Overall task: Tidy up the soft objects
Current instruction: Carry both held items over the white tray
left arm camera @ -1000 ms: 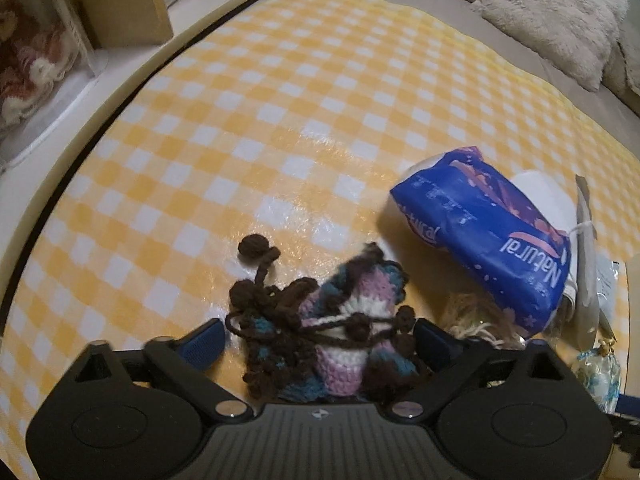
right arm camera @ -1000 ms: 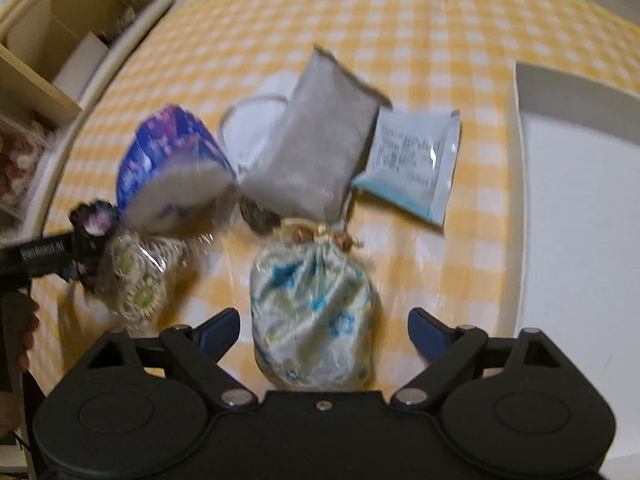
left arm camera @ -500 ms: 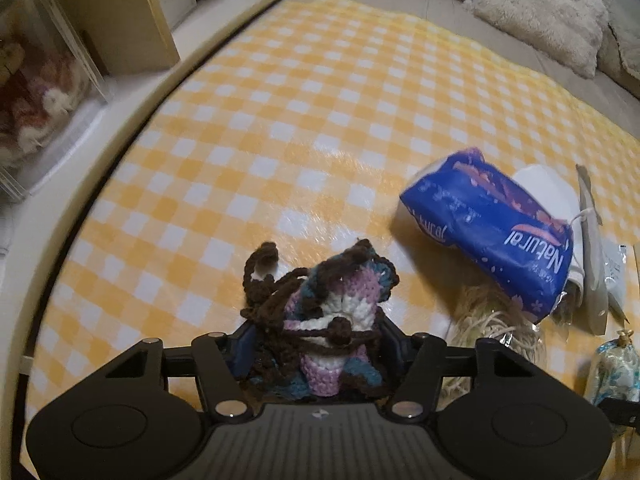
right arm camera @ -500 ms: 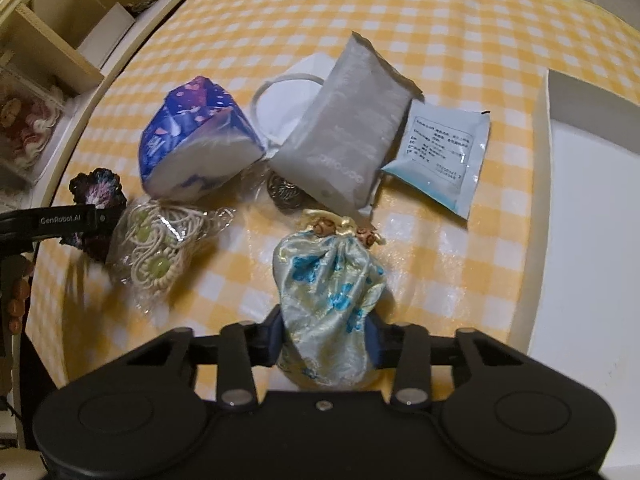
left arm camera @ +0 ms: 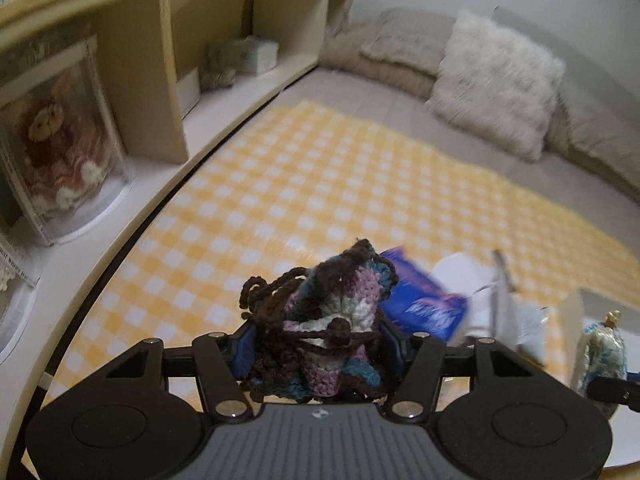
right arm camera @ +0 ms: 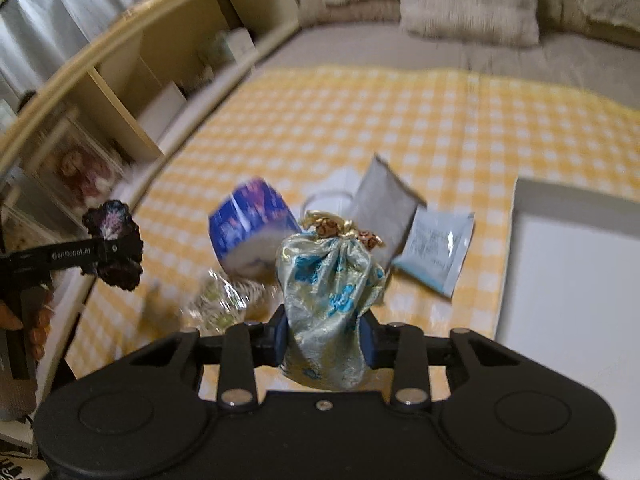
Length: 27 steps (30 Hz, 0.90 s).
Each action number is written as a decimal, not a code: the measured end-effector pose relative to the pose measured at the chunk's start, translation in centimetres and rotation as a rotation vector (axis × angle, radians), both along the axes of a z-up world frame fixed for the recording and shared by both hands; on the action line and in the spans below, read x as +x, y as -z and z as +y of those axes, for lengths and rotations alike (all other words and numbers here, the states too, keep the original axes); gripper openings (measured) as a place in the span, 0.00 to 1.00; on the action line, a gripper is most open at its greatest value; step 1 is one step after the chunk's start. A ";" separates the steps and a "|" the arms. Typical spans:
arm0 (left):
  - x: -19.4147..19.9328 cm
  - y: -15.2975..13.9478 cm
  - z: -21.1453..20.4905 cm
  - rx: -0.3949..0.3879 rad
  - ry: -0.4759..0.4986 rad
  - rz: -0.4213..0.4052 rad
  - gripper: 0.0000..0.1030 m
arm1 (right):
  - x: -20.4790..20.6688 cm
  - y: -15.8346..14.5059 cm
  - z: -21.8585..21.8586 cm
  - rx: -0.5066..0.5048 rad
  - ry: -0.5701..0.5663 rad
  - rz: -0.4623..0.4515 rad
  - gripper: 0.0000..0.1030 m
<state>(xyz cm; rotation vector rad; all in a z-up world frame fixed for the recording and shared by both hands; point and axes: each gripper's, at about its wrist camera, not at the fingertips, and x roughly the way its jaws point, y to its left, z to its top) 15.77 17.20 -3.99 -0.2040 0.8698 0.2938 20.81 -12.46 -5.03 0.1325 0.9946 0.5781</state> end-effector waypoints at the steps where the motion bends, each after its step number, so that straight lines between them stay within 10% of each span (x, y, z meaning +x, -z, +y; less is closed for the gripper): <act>1: -0.1 -0.4 -0.2 -0.004 0.008 -0.016 0.59 | -0.2 -0.5 -0.5 0.011 0.007 -0.017 0.35; 16: -0.8 -5.4 -10.8 -0.073 0.241 -0.220 0.59 | -3.1 -5.1 -9.1 0.111 0.155 -0.175 0.35; 27: 0.8 -4.9 -20.7 -0.126 0.481 -0.218 0.59 | -4.7 -4.8 -16.4 0.036 0.292 -0.199 0.35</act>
